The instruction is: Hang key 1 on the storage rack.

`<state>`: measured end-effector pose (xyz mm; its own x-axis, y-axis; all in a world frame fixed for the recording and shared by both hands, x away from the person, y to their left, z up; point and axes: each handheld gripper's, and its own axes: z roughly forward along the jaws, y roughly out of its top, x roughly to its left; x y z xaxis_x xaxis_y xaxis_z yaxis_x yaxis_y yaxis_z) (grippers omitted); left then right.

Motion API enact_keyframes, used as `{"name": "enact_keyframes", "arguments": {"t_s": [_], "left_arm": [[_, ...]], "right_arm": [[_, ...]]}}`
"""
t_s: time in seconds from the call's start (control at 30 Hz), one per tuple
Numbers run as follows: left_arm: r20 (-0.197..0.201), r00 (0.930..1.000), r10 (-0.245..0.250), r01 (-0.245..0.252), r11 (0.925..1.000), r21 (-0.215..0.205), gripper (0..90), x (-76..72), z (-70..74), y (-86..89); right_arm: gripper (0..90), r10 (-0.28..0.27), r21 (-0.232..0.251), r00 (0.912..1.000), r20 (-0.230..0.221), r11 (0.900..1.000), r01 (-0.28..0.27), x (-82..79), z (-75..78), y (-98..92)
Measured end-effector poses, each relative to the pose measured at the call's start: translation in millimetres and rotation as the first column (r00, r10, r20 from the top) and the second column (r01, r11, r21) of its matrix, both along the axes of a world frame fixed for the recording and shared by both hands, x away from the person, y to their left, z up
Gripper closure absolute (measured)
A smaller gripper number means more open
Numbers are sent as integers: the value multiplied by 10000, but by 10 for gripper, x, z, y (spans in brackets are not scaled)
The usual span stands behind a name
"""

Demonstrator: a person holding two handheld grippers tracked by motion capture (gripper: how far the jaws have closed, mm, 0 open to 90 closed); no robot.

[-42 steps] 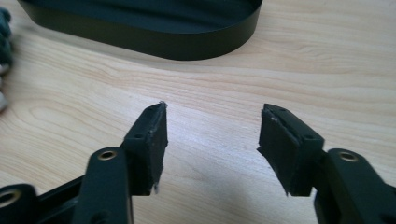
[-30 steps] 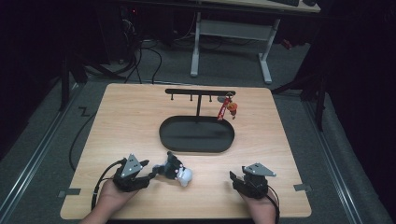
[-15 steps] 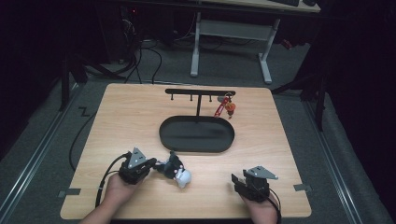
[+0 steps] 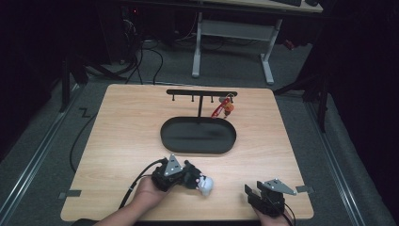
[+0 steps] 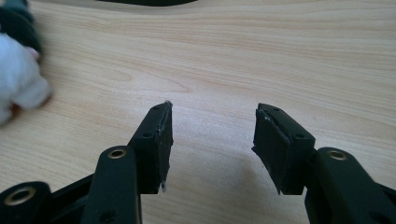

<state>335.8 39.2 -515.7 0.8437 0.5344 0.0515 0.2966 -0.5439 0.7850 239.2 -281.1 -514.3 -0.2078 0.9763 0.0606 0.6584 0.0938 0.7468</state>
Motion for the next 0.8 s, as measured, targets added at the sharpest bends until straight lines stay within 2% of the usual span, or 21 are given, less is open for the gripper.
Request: {"name": "enact_keyframes", "arguments": {"t_s": [0.07, 0.13, 0.23, 0.27, 0.3, 0.33, 0.5, 0.53, 0.57, 0.6, 0.63, 0.7, 0.73, 0.77, 0.8], "left_arm": [[306, 9994, -134, 132, 9999, 54, 888, -44, 2, -166], [443, 9983, -371, 363, 9992, 180, 886, -70, -15, -322], [519, 9980, -349, 344, 9993, 115, 860, -55, -6, -398], [462, 9989, -78, 81, 10000, -55, 844, -6, 40, -303], [462, 9989, -78, 81, 10000, -55, 828, -6, 40, -303], [460, 9989, 30, -25, 9999, -100, 828, 20, 71, -224], [506, 9951, 854, -847, 9963, -143, 656, 57, 199, 313], [890, 9883, 1242, -1237, 9923, -112, 595, 29, 187, 507], [890, 9883, 1242, -1237, 9923, -112, 567, 29, 187, 507], [1042, 9840, 1447, -1440, 9895, -143, 567, 21, 164, 603], [1091, 9804, 1638, -1614, 9864, -306, 526, 19, 129, 706], [833, 9777, 1927, -1896, 9809, -439, 502, 73, 108, 867], [927, 9733, 2099, -2063, 9774, -467, 475, 116, 125, 940], [988, 9690, 2265, -2217, 9734, -578, 457, 139, 131, 991], [836, 9655, 2468, -2405, 9674, -791, 457, 176, 126, 1052]], "right_arm": [[472, -46, 57, 10000, 86, 10000, 46, -25, 23, -9], [471, -11, 75, 9999, 133, 10000, 10, -60, 32, -10], [470, -4, 138, 9999, 141, 9999, 2, -87, 43, -10], [469, 26, 144, 9998, 213, 9999, -29, -97, 70, -13], [469, 26, 144, 9998, 213, 9999, -29, -97, 70, -13], [469, 69, 151, 9996, 277, 9999, -73, -93, 77, -13], [468, 327, 127, 9993, 162, 9994, -329, -44, 67, 26], [468, 448, 124, 9988, 195, 9989, -450, -30, 76, 56], [468, 448, 124, 9988, 195, 9989, -450, -30, 76, 56], [467, 477, 151, 9987, 203, 9987, -480, -25, 89, 79], [466, 547, 118, 9982, 256, 9984, -550, -15, 103, 104], [464, 643, -29, 9973, 353, 9979, -642, 12, 133, 156], [463, 675, 12, 9969, 396, 9977, -676, 28, 151, 182], [458, 742, 195, 9962, 450, 9970, -751, 47, 177, 220], [443, 960, 345, 9940, 527, 9946, -979, 77, 218, 294]]}}
